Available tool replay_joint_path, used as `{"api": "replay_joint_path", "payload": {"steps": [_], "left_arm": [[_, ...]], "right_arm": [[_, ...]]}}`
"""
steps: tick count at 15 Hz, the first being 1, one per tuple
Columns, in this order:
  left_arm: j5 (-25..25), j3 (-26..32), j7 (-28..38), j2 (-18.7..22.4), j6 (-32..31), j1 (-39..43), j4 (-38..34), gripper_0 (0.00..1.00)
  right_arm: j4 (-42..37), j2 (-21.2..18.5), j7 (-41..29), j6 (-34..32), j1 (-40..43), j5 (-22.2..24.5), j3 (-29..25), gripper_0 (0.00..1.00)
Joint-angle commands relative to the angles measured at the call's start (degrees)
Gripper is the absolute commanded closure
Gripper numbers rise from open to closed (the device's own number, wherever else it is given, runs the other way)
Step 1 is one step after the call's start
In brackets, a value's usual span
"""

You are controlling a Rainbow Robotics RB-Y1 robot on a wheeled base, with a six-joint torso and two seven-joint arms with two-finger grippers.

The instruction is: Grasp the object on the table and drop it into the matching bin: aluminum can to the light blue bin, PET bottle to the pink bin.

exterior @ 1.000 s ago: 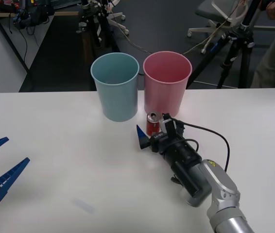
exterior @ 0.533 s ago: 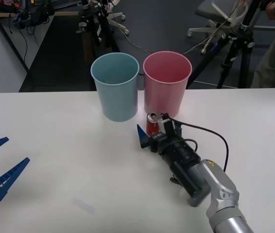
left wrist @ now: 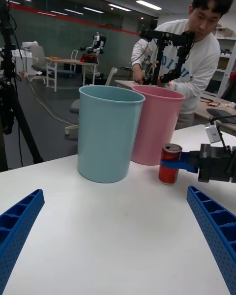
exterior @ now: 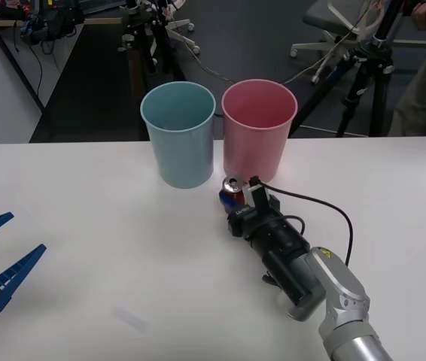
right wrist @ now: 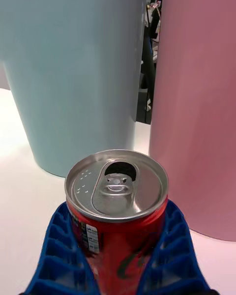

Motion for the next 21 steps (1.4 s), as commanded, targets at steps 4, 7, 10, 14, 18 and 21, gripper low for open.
{"api": "replay_joint_path", "payload": {"steps": [4,7,10,14,18,21], "left_arm": [[0.0,0.0,0.0,0.0,0.0,0.0,0.0,0.00],[0.0,0.0,0.0,0.0,0.0,0.0,0.0,0.00],[0.0,0.0,0.0,0.0,0.0,0.0,0.0,0.00],[0.0,0.0,0.0,0.0,0.0,0.0,0.0,0.00],[0.0,0.0,0.0,0.0,0.0,0.0,0.0,0.00],[0.0,0.0,0.0,0.0,0.0,0.0,0.0,0.00]], "right_arm": [[-0.1,0.0,-0.5,-0.2,0.0,0.2,0.3,1.00],[-4.0,-0.2,-1.6,-0.2,1.4,0.9,0.3,1.00],[-11.0,-1.9,-3.3,0.9,5.2,1.8,1.7,1.00],[-21.2,-6.1,-11.2,1.5,11.1,3.3,6.0,1.00],[-34.0,-11.3,-19.6,4.7,17.2,7.5,10.1,1.00],[-40.2,-12.5,-28.1,5.5,18.5,14.8,10.6,1.00]]}}
